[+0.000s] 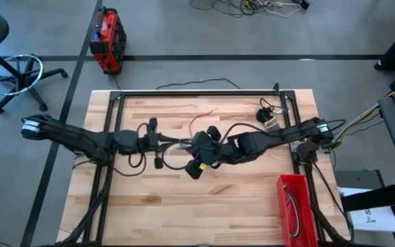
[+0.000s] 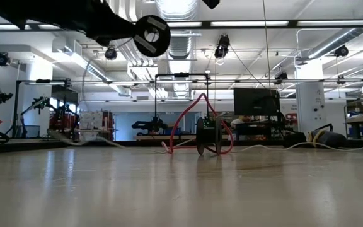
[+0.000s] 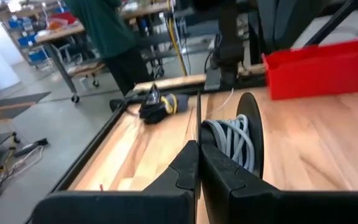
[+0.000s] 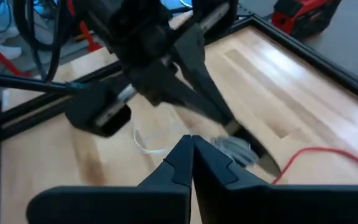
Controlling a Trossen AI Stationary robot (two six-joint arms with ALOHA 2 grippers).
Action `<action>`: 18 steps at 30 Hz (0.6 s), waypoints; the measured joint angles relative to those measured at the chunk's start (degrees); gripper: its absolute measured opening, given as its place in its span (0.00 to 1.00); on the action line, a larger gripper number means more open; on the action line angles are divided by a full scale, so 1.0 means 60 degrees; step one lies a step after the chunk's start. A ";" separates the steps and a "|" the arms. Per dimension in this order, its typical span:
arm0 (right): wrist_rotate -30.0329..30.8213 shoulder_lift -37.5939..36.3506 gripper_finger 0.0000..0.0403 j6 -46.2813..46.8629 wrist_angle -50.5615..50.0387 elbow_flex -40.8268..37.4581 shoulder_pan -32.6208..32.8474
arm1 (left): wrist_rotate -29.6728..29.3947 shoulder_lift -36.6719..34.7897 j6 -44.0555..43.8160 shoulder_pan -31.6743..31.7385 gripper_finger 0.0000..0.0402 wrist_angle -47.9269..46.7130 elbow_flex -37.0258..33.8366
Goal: Coil cords
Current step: Coil the white wire onto the spool
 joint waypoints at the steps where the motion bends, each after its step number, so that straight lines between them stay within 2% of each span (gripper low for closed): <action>1: 0.0018 0.0013 0.00 -0.0106 0.0000 0.0000 -0.0003 | -0.0032 0.0163 0.0003 -0.0001 0.00 -0.0069 0.0082; 5: 0.0457 -0.0006 0.00 -0.0800 -0.0168 0.0000 0.0094 | -0.0240 0.0478 -0.0091 -0.0001 0.00 -0.0726 0.0612; 8: 0.1050 -0.0199 0.01 -0.1244 -0.0898 0.0000 0.0331 | -0.0257 0.0354 -0.0324 -0.0001 0.00 -0.1377 0.1156; 13: 0.1106 -0.0360 0.12 -0.0995 -0.1623 -0.0492 0.0693 | -0.0261 -0.0307 -0.0462 -0.0018 0.00 -0.2660 0.2051; 16: 0.0697 -0.0323 0.23 -0.0980 -0.0553 -0.1534 0.0838 | -0.0256 -0.0826 -0.0654 -0.0027 0.00 -0.2968 0.2372; 18: 0.0689 -0.0234 0.30 -0.1364 0.1202 -0.2431 0.0878 | -0.0175 -0.1222 -0.0770 -0.0037 0.00 -0.3095 0.2447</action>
